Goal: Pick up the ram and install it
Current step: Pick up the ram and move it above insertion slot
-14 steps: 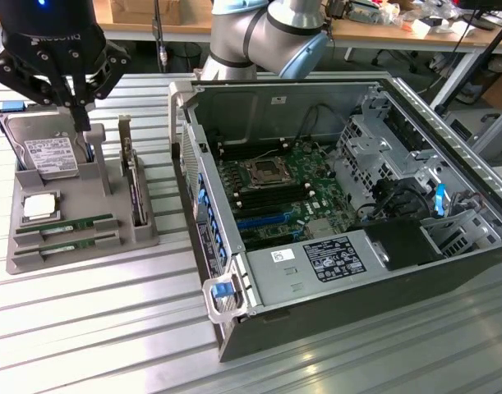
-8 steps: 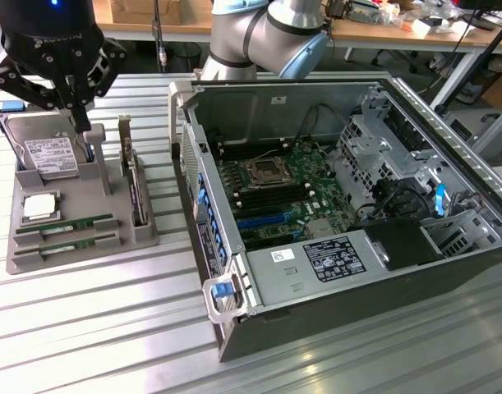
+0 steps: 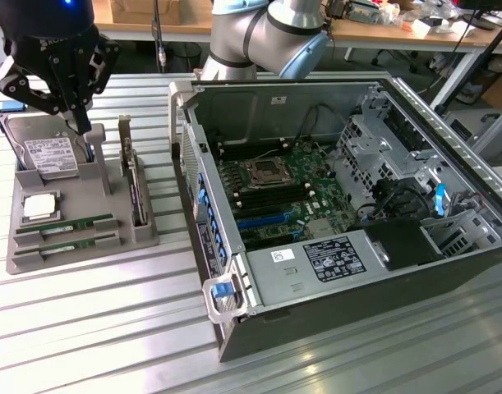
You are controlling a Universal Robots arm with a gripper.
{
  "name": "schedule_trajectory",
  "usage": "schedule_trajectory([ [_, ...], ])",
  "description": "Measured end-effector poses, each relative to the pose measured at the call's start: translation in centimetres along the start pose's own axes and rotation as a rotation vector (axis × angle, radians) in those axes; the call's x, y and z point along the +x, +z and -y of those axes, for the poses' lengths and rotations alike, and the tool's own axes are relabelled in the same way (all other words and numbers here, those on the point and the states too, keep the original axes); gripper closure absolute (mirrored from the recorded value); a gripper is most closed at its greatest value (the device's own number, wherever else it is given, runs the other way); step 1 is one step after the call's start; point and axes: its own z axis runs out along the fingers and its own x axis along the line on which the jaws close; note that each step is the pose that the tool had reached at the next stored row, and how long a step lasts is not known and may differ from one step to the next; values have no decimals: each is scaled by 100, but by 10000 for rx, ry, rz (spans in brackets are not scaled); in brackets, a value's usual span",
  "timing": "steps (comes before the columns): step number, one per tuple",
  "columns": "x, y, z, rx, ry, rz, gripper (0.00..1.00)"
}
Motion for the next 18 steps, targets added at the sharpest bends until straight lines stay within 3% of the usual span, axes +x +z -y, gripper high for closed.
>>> schedule_trajectory([
  [5,0,1,0,56,-1220,-83,89],
  [7,0,1,0,94,-1972,-136,89],
  [18,0,4,0,241,-4433,-331,89],
])
